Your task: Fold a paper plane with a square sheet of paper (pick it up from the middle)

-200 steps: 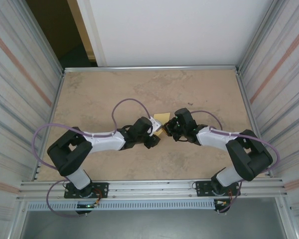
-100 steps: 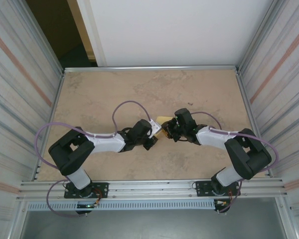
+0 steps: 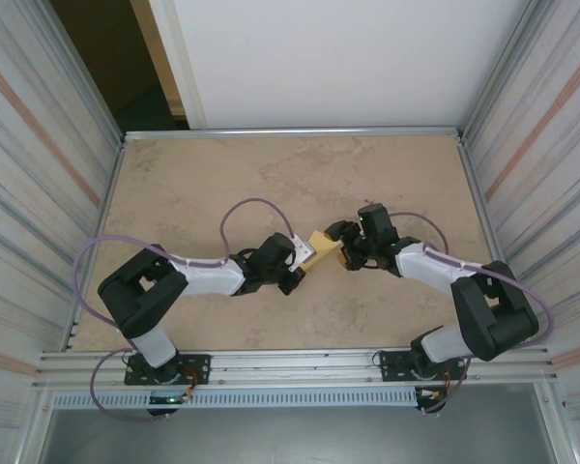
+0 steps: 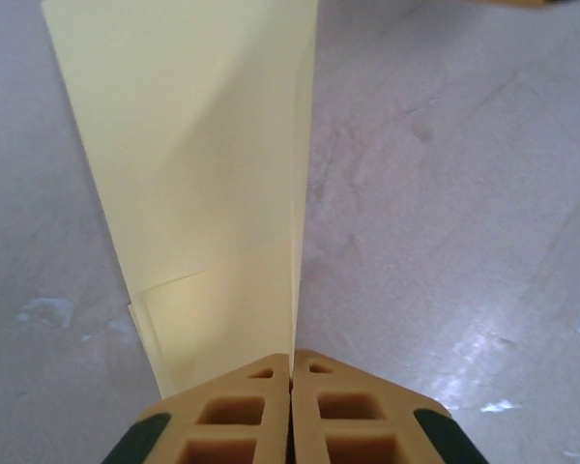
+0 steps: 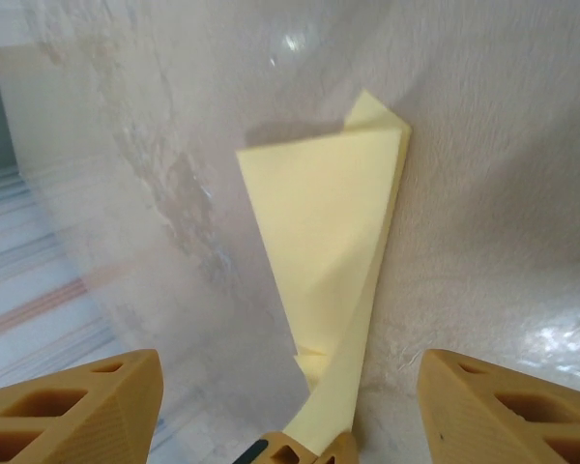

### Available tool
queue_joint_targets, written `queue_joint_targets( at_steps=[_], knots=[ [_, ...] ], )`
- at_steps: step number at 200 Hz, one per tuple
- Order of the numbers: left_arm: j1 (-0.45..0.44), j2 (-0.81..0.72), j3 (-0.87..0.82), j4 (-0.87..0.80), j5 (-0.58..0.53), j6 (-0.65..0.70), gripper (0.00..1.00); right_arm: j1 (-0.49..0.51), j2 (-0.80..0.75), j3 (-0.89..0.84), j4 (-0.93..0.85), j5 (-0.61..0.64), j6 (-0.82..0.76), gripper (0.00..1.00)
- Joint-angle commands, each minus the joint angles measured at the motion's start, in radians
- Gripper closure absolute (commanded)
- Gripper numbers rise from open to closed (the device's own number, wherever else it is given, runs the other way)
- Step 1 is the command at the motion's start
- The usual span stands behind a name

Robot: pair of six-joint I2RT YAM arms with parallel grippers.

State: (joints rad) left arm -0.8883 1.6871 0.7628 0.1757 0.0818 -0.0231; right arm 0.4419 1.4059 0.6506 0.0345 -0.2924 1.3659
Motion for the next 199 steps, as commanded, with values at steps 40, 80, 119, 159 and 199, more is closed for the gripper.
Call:
queue_joint_targets(
  at_steps=[40, 80, 119, 159, 199],
  knots=[
    [0.096, 0.024, 0.106, -0.130, 0.276, -0.133, 0.94, -0.052, -0.121, -0.048, -0.118, -0.032, -0.424, 0.31],
    [0.167, 0.080, 0.152, -0.136, 0.479, -0.272, 0.96, -0.054, -0.114, -0.059, -0.100, -0.113, -0.556, 0.28],
    [0.195, 0.130, 0.178, -0.099, 0.602, -0.378, 0.96, -0.052, -0.033, -0.045, -0.033, -0.190, -0.580, 0.27],
    [0.222, 0.141, 0.154, -0.007, 0.654, -0.498, 0.96, -0.053, 0.052, -0.008, -0.006, -0.219, -0.612, 0.25],
    [0.236, 0.177, 0.122, 0.080, 0.671, -0.592, 0.97, -0.042, 0.135, 0.045, 0.003, -0.232, -0.637, 0.27]
  ],
)
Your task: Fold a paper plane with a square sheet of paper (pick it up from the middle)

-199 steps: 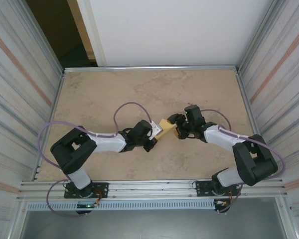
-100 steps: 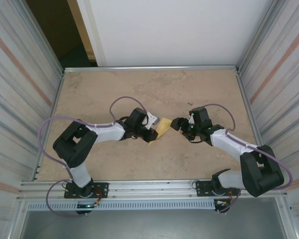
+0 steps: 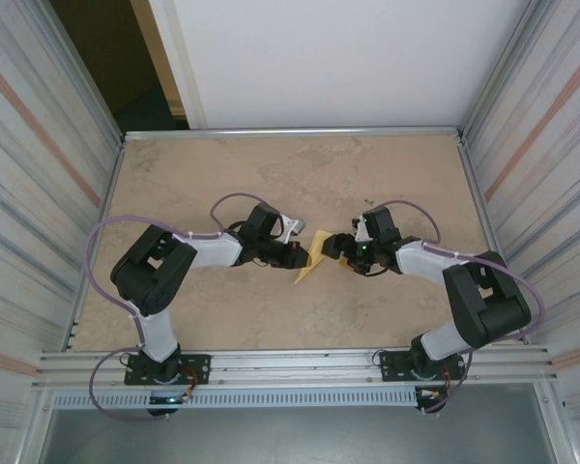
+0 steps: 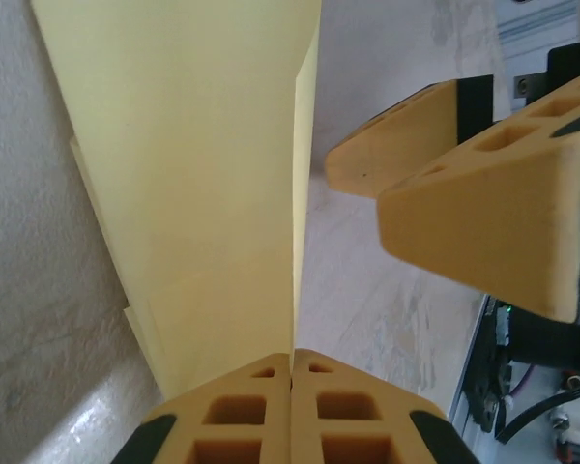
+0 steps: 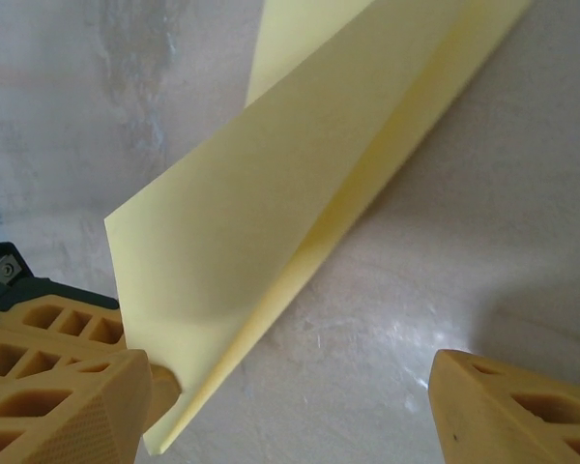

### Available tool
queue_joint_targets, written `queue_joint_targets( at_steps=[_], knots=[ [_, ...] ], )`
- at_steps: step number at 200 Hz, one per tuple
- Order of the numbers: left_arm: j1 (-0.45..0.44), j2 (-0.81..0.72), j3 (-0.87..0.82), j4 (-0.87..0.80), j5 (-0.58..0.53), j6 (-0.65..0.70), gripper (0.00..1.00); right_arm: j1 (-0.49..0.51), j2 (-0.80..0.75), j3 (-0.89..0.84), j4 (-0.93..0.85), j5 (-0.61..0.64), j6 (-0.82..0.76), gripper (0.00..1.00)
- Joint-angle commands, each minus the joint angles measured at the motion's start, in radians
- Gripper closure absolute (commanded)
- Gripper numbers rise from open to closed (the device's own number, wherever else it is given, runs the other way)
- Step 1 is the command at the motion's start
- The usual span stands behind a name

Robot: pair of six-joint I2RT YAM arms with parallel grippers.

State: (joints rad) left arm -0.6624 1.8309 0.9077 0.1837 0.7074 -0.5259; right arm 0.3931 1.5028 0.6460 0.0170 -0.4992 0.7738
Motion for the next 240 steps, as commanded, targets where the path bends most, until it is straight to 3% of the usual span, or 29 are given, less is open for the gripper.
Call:
queue_joint_targets(
  at_steps=[1, 97, 161, 240],
  knots=[
    [0.010, 0.034, -0.024, 0.075, 0.046, -0.091, 0.97, 0.008, 0.041, 0.051, 0.022, -0.025, -0.045, 0.27],
    [0.024, 0.071, -0.046, 0.143, 0.085, -0.203, 0.97, 0.012, 0.153, 0.096, 0.033, -0.008, -0.035, 0.27],
    [0.030, 0.096, -0.056, 0.166, 0.083, -0.222, 0.94, 0.045, 0.241, 0.159, -0.065, 0.098, -0.001, 0.38],
    [0.030, 0.052, -0.071, 0.117, 0.043, -0.192, 0.80, 0.089, 0.317, 0.228, -0.201, 0.211, 0.029, 0.43]
  ],
)
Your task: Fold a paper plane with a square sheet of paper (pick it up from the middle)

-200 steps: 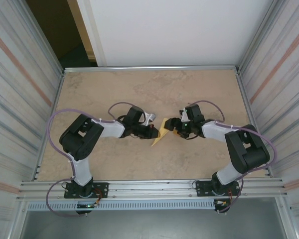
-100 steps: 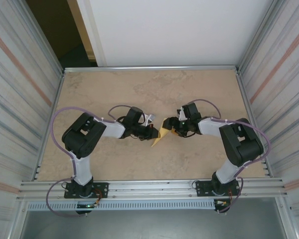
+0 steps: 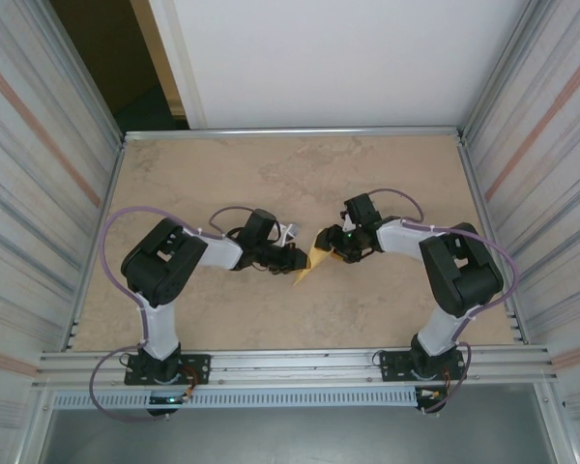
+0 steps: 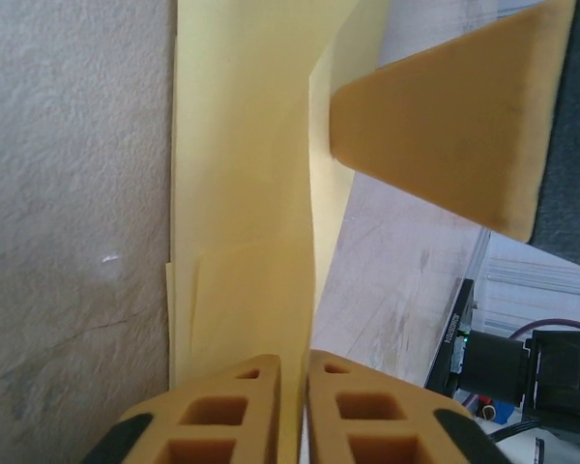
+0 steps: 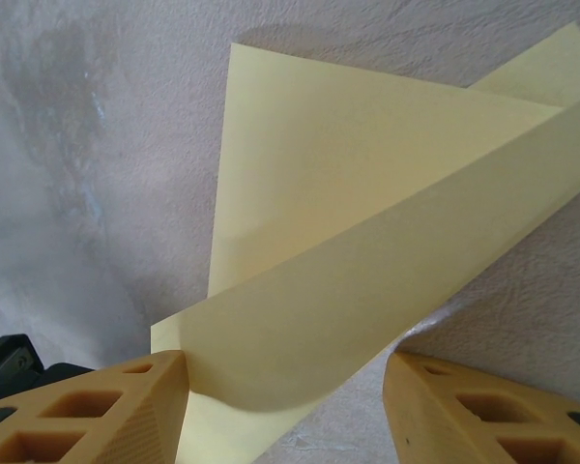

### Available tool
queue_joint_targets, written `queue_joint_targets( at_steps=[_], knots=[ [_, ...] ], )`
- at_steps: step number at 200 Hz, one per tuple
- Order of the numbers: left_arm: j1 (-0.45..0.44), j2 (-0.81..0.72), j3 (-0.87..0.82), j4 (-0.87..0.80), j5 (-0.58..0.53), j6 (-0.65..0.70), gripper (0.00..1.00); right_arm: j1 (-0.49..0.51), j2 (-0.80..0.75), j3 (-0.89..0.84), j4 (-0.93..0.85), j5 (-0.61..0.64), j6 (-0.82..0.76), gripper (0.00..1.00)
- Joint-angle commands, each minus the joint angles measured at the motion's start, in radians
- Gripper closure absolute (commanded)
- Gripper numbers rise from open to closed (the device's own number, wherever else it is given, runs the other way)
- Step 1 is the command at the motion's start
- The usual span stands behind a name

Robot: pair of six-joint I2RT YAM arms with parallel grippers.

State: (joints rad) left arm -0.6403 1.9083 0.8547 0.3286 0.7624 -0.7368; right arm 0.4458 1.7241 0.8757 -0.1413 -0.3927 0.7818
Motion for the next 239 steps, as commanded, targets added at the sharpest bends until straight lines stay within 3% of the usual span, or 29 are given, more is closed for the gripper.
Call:
queue_joint_targets(
  at_steps=[1, 62, 123, 158, 202, 239],
  knots=[
    [0.008, -0.028, -0.019, -0.027, -0.012, 0.020, 0.79, 0.037, 0.095, -0.001, -0.045, 0.107, 0.021, 0.43],
    [0.008, -0.169, -0.053, -0.146, -0.130, 0.097, 0.65, 0.055, 0.119, 0.029, -0.090, 0.142, 0.028, 0.43],
    [-0.043, -0.126, 0.018, -0.296, -0.205, 0.176, 0.56, 0.062, 0.140, 0.034, -0.099, 0.146, 0.055, 0.42],
    [-0.055, -0.092, 0.052, -0.349, -0.237, 0.202, 0.60, 0.062, 0.155, 0.036, -0.108, 0.151, 0.067, 0.42],
    [-0.058, -0.055, 0.060, -0.383, -0.263, 0.206, 0.73, 0.062, 0.168, 0.035, -0.113, 0.153, 0.064, 0.43],
    [-0.060, -0.037, 0.060, -0.387, -0.270, 0.201, 0.76, 0.066, 0.185, 0.030, -0.115, 0.153, 0.055, 0.43]
  ],
)
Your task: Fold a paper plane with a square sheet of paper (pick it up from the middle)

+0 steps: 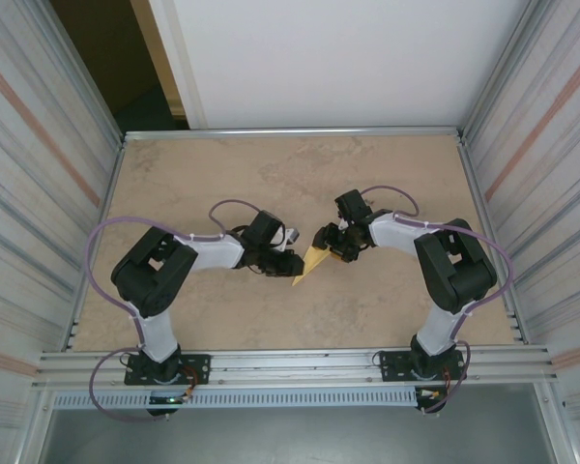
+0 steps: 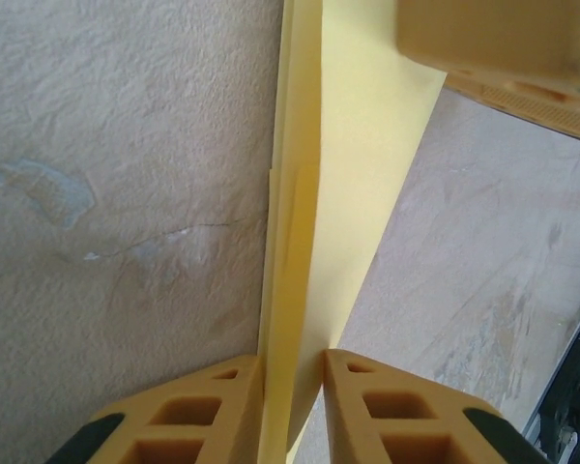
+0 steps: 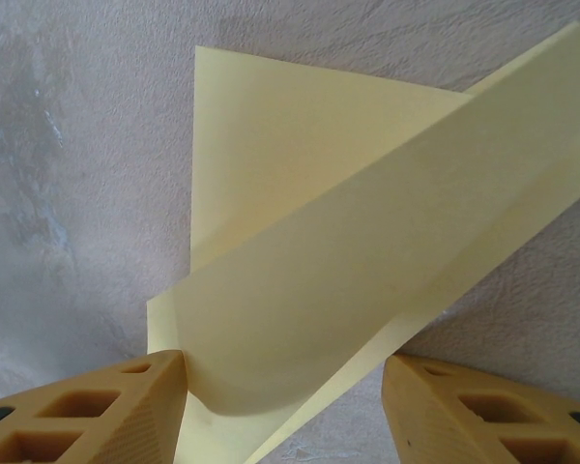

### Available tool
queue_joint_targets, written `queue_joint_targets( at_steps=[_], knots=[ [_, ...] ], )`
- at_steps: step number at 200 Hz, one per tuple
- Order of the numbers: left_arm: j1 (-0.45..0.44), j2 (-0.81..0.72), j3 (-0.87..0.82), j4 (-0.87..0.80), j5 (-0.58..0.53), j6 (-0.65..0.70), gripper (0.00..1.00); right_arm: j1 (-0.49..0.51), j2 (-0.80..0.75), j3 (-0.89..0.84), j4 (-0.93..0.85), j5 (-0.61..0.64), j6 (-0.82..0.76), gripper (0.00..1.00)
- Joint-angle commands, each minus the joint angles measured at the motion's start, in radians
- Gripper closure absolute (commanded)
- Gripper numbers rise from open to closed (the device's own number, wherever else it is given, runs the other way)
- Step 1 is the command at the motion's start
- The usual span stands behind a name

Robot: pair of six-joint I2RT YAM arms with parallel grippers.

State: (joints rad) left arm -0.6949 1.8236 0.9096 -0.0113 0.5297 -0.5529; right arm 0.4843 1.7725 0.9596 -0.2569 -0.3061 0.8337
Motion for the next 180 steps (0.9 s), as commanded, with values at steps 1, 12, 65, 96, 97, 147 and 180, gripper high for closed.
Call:
queue_joint_targets(
  at_steps=[1, 12, 65, 96, 97, 147, 180],
  knots=[
    [-0.005, 0.049, 0.006, -0.048, -0.037, 0.017, 0.76, 0.028, 0.137, -0.053, 0.001, 0.067, 0.003, 0.43],
    [-0.005, 0.055, 0.008, -0.050, -0.037, 0.017, 0.77, 0.030, 0.140, -0.052, -0.005, 0.073, 0.000, 0.44],
    [-0.005, 0.074, 0.018, -0.059, -0.031, 0.017, 0.76, 0.029, 0.150, -0.059, -0.019, 0.098, -0.007, 0.49],
    [-0.005, 0.069, 0.021, -0.066, -0.026, 0.016, 0.75, 0.030, 0.166, -0.052, -0.021, 0.096, -0.015, 0.49],
    [-0.005, 0.068, 0.021, -0.067, -0.026, 0.016, 0.75, 0.031, 0.165, -0.052, -0.022, 0.096, -0.015, 0.49],
    [-0.004, -0.040, 0.043, -0.091, -0.046, 0.003, 0.70, 0.033, 0.168, -0.054, -0.024, 0.098, -0.025, 0.49],
    [-0.003, -0.143, 0.037, -0.084, -0.107, -0.029, 0.66, 0.032, 0.166, -0.059, -0.025, 0.100, -0.023, 0.49]
  ],
)
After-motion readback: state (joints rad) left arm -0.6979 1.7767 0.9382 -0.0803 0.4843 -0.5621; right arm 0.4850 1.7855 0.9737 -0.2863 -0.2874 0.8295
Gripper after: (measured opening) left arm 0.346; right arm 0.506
